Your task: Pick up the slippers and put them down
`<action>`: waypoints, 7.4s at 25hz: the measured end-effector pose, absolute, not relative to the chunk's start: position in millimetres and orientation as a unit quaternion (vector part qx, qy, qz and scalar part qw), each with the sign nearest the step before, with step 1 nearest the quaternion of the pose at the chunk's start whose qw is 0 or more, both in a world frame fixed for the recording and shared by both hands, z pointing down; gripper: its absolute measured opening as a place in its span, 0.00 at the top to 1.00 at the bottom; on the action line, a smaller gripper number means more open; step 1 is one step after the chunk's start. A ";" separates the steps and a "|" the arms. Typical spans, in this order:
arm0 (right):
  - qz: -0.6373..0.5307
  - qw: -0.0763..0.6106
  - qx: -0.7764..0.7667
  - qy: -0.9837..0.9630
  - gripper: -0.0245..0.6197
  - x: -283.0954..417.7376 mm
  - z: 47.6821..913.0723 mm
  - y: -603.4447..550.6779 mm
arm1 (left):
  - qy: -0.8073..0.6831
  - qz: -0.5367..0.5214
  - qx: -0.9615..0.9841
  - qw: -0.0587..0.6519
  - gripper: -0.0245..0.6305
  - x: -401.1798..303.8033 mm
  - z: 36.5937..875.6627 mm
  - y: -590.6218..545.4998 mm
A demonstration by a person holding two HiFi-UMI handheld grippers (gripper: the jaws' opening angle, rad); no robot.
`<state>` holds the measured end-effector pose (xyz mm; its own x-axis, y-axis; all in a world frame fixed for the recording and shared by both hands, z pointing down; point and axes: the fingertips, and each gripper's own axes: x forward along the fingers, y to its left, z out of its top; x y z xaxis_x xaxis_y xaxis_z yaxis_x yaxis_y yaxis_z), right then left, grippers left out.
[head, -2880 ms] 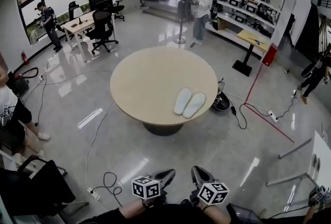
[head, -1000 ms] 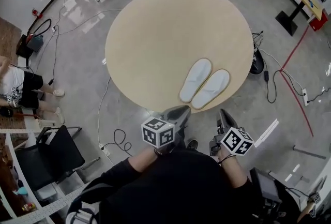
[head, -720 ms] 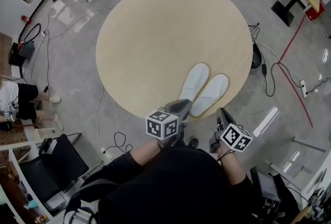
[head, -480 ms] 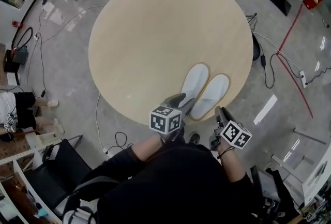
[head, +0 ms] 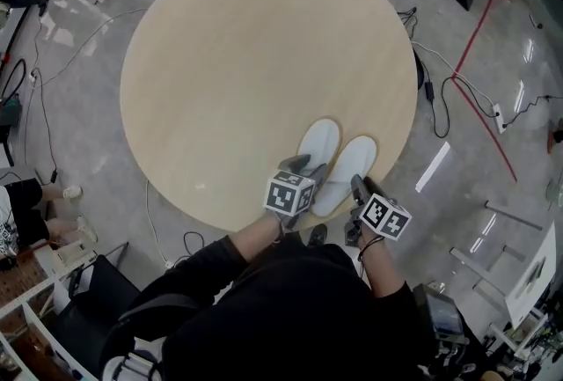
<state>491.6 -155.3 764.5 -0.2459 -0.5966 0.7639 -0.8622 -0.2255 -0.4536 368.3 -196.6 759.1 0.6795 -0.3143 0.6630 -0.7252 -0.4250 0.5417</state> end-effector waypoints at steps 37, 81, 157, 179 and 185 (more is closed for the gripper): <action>0.406 -0.015 0.501 -0.764 0.92 479.9 573.9 -83.8 | -0.374 -0.003 0.820 0.434 0.92 352.1 577.4 -98.1; 0.310 0.053 0.327 -0.891 0.92 156.0 526.5 112.7 | -0.537 -0.161 0.756 0.338 0.92 42.0 504.8 164.2; 0.405 0.029 0.591 -0.697 0.92 -250.9 624.2 -395.3 | -0.293 0.046 0.842 0.451 0.92 -385.0 640.0 -432.7; 0.465 0.141 0.634 -0.602 0.92 -237.7 759.2 -513.5 | -0.308 0.193 0.812 0.456 0.92 -359.2 782.3 -581.9; 0.447 0.181 0.648 -0.590 0.91 -207.5 775.2 -540.8 | -0.311 0.219 0.800 0.464 0.92 -334.9 795.6 -600.9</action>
